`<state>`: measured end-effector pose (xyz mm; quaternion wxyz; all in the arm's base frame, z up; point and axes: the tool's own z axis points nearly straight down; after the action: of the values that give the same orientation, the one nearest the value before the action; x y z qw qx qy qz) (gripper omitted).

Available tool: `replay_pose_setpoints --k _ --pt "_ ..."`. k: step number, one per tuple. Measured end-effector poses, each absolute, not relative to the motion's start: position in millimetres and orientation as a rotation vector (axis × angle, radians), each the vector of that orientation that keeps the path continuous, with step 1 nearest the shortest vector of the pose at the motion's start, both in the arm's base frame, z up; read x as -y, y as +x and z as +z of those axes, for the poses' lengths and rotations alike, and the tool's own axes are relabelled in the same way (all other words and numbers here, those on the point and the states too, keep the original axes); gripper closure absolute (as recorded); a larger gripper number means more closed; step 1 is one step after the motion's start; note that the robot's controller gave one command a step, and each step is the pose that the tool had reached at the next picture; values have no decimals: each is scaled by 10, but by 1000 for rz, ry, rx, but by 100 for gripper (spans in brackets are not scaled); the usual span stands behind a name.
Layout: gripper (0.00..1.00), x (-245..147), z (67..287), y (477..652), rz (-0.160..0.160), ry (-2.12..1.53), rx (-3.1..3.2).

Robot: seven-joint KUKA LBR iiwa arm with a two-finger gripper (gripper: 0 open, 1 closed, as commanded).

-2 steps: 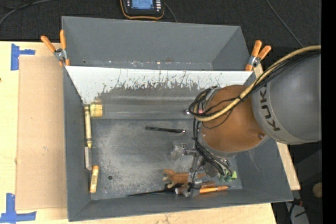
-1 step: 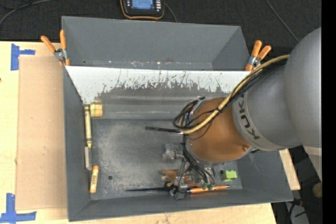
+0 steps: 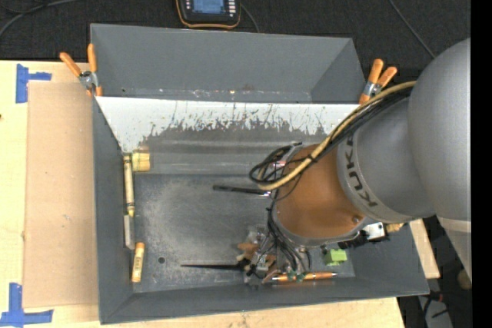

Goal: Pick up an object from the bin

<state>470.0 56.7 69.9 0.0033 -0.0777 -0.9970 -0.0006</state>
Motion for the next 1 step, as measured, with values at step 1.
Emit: replay_pose_setpoints --k 1 --pt "100 -566 699 4700 -2 -245 3126"
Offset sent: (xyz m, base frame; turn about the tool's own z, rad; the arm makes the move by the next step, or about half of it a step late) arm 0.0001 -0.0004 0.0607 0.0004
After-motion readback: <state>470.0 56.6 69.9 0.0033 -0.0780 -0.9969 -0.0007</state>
